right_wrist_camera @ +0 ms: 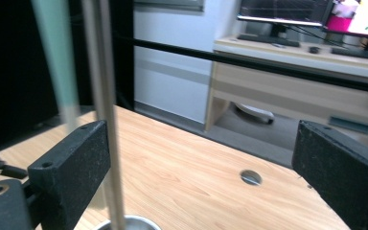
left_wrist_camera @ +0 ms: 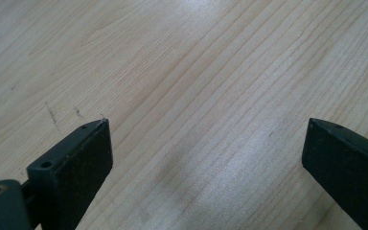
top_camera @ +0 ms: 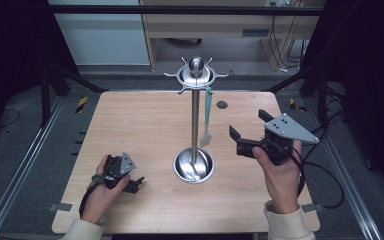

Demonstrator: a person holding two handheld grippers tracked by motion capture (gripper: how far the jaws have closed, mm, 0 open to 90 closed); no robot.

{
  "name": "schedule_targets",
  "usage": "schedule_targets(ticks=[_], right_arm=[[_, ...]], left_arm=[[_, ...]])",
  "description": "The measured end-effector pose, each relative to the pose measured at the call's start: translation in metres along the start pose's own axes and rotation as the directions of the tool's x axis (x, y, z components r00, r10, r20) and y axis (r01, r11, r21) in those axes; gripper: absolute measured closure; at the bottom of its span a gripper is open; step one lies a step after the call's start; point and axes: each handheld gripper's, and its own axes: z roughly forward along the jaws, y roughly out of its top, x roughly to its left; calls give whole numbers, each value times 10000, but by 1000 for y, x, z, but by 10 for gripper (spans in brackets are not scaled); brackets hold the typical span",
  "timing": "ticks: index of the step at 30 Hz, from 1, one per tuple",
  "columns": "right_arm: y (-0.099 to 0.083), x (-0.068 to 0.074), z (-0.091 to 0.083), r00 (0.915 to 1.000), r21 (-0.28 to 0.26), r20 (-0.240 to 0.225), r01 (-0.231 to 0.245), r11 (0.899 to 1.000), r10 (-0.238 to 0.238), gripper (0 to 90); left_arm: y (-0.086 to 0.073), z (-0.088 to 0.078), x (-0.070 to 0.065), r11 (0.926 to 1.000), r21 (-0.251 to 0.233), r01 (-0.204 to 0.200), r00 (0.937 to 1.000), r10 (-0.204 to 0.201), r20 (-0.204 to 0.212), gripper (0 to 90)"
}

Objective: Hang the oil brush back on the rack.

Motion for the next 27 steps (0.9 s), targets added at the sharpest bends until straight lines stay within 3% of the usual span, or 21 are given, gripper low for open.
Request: schedule_targets(ticks=[8, 15, 27], right_arm=[[-7, -17, -3, 9964, 246, 836, -152, 9996, 131, 75], [-20, -30, 2, 9859, 948, 1668, -297, 9950, 135, 88], [-47, -50, 13, 9791, 1775, 2022, -589, 9823, 222, 109]], left_arm=[[0, 0, 0, 10000, -38, -12, 10000, 12, -41, 31], [1, -2, 1, 9999, -105, 24, 9999, -25, -102, 31], [1, -2, 1, 9999, -132, 2, 9999, -3, -143, 31]])
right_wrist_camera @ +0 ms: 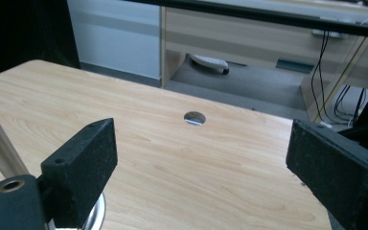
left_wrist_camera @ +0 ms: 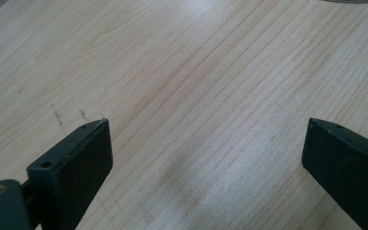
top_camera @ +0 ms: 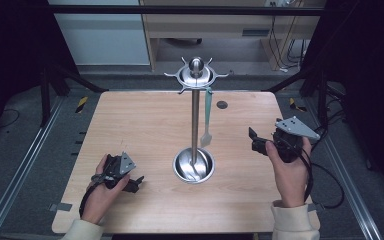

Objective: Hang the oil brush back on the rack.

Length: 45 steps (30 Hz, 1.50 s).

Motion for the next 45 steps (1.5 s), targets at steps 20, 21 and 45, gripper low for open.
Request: schedule_targets(ticks=[20, 21, 45], right_arm=[[-56, -19, 42, 9986, 1673, -12, -525, 9845, 534, 117], [-59, -19, 44, 9986, 1757, -8, -517, 9831, 527, 117], [-96, -5, 75, 9977, 2991, -469, -331, 9537, 493, 122]], left_arm=[[0, 0, 0, 10000, -25, 11, 10000, -11, -14, 31], [0, 0, 0, 10000, -27, 9, 10000, -9, -13, 31], [1, 0, -1, 10000, 20, -31, 10000, 31, 24, 31]])
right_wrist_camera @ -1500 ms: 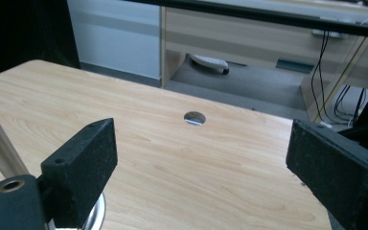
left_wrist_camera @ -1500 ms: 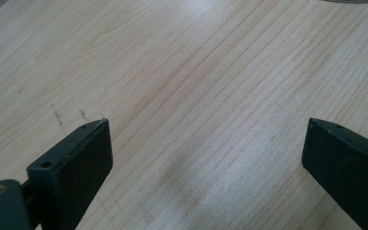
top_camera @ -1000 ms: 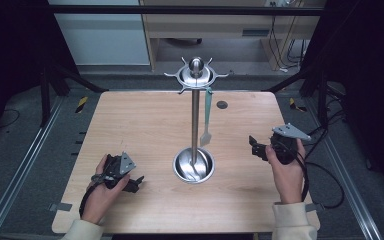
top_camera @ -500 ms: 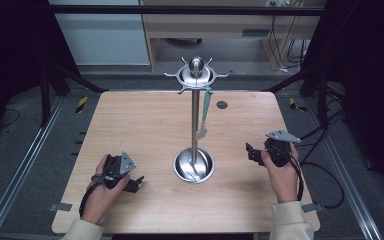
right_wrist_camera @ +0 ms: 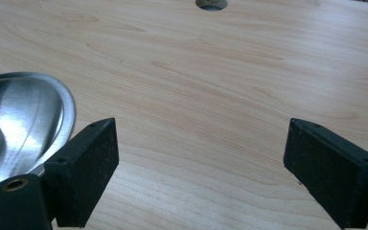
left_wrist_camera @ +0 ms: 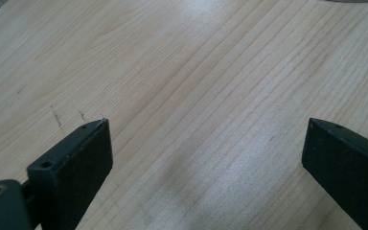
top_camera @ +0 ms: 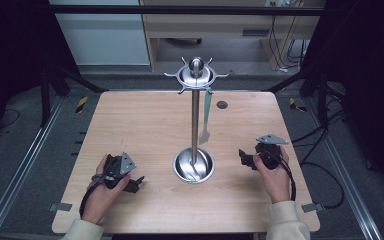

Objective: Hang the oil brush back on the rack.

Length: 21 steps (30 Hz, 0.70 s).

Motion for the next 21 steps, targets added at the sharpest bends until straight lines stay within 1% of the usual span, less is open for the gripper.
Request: schedule_targets(ticks=[3, 6, 9, 12, 13, 18, 19, 20, 21], right_arm=[[-2, 4, 4, 9999, 102, -112, 8, 9999, -7, 123], [-3, 7, 8, 9996, 173, -231, 181, 9997, -177, 123], [-5, 10, 12, 9992, 268, -339, 197, 9994, -188, 122], [-6, 13, 15, 9985, 417, -450, 343, 9985, -325, 121], [-7, 15, 16, 9984, 472, -483, 314, 9984, -291, 121], [-8, 20, 21, 9964, 659, -676, 559, 9963, -514, 118], [-8, 22, 21, 9963, 743, -749, 479, 9961, -423, 116], [-9, 23, 22, 9959, 742, -738, 579, 9956, -524, 116], [-9, 24, 22, 9958, 800, -763, 571, 9952, -510, 114]], left_arm=[[0, 0, 0, 10000, 7, -12, 10000, 12, 5, 31], [0, 0, 0, 10000, 1, -14, 10000, 14, 10, 31], [0, 0, -1, 10000, -1, -20, 10000, 20, 15, 31], [0, 0, -1, 10000, 39, -38, 10000, 38, 12, 31], [0, 0, -1, 10000, 44, -45, 10000, 45, 17, 31], [0, 0, -1, 10000, 39, -42, 10000, 42, 14, 31], [0, 0, -1, 10000, 44, -25, 10000, 25, 21, 31], [0, 0, -1, 10000, 55, -22, 10000, 22, 39, 31], [0, 1, -1, 10000, 54, -27, 10000, 26, 42, 31]])
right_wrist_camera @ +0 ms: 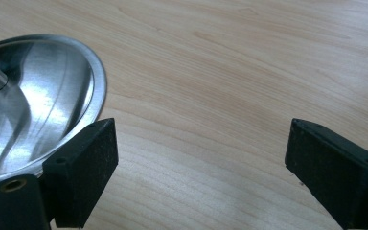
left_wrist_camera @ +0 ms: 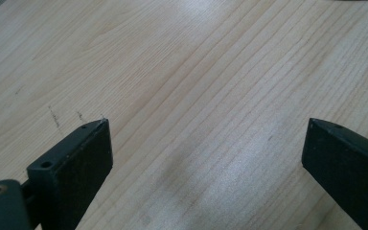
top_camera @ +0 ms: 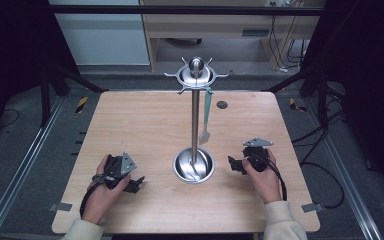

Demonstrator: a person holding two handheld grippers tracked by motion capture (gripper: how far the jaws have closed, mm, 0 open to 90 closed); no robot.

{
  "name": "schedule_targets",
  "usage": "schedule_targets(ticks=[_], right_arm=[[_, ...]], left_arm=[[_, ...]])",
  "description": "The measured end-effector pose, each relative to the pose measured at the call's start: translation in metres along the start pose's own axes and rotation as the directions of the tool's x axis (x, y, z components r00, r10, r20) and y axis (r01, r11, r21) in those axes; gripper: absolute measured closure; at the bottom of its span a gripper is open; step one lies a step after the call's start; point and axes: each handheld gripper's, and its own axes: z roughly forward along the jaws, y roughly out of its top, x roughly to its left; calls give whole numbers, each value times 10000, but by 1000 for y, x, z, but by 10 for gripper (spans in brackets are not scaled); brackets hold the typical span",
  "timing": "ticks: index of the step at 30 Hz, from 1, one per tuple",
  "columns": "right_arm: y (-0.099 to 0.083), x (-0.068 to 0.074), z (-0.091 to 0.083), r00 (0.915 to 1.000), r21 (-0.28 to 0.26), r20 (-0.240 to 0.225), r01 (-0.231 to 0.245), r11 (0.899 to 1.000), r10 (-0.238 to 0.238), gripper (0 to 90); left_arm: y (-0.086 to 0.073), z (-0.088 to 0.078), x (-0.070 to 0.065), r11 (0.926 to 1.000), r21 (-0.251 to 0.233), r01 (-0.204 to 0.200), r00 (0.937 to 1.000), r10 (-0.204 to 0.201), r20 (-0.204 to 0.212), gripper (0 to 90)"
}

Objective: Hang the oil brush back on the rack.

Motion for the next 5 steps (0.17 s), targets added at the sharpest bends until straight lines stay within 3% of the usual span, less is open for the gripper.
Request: schedule_targets(ticks=[5], right_arm=[[-1, 2, 2, 9999, 154, -61, 114, 9998, -113, 111]], left_arm=[[0, 0, 0, 10000, -6, -6, 10000, 6, -4, 31]])
